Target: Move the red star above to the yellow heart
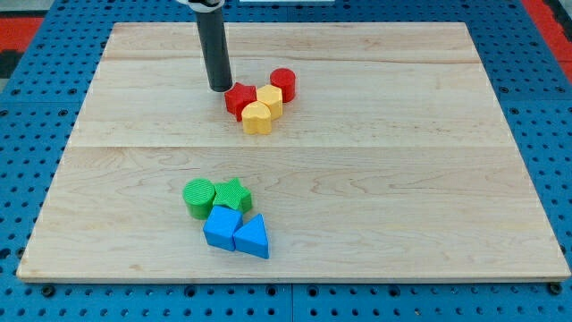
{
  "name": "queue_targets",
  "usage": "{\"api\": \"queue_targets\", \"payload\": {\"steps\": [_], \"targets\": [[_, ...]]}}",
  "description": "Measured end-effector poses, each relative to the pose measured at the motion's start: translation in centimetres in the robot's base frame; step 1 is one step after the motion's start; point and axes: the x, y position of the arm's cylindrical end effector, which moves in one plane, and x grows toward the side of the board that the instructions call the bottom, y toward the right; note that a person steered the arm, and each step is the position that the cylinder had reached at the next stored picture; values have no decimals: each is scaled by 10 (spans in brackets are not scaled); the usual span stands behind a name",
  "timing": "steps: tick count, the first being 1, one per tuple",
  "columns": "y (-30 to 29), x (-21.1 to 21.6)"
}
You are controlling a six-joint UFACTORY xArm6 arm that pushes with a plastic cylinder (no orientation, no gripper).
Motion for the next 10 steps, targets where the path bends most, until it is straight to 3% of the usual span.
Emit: {"api": "queue_targets", "payload": {"steps": [2, 3, 4, 5, 6, 7, 8, 10], "targets": [[8, -8], [44, -51], [118, -31], [152, 47], [96, 74], [42, 60], [27, 46], [7, -29]]}}
